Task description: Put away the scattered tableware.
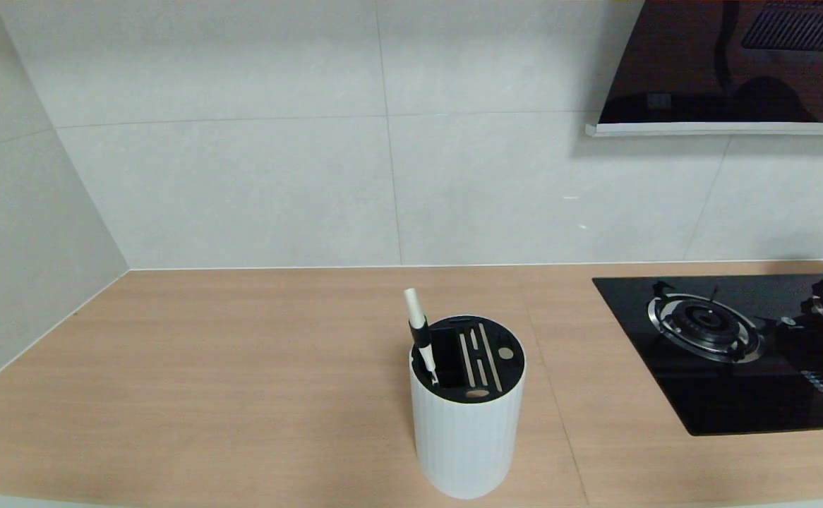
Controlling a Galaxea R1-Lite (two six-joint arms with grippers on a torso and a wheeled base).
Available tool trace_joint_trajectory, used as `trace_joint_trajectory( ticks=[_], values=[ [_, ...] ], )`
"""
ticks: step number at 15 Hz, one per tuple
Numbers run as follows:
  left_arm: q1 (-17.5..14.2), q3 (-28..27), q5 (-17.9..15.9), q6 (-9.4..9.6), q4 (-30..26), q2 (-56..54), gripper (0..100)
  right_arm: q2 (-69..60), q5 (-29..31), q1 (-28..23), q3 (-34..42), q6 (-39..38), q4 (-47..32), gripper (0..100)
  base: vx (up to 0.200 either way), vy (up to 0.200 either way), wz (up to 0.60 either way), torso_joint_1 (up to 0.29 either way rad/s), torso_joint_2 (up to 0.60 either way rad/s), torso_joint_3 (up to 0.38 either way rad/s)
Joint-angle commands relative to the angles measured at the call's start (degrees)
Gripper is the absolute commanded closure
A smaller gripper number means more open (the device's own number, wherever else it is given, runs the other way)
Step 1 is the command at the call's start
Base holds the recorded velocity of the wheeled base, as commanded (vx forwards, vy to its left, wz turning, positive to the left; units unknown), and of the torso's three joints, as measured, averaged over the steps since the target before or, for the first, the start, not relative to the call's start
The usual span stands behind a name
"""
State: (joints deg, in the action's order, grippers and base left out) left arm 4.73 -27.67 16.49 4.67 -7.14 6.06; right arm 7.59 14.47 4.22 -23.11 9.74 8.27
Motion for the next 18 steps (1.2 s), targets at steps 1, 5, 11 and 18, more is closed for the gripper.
trace_joint_trajectory(
  ticks=[1, 5, 11, 18],
  values=[
    [-3.76, 2.27, -1.29, 0.43, -0.24, -4.48, 0, -7.42, -1.46, -4.13, 2.46, -0.51, -1.67, 0, 0.000, 0.000, 0.00, 0.000, 0.00, 0.000],
    [-4.47, 16.16, -3.93, -2.12, 4.51, -6.06, 0, -7.59, -9.37, -4.13, 16.96, -8.16, -1.76, 0, 0.000, 0.000, 0.00, 0.000, 0.00, 0.000],
    [-4.47, 27.67, -13.42, -3.70, 8.55, -6.06, 0, -7.51, -12.80, -4.22, 22.94, -9.13, -8.70, 0, 0.000, 0.000, 0.00, 0.000, 0.00, 0.000],
    [-4.47, 27.58, -16.58, -4.76, 7.14, -6.06, 0, -7.59, -13.15, -4.13, 23.03, -9.30, -8.18, 0, 0.000, 0.000, 0.00, 0.000, 0.00, 0.000]
  ],
)
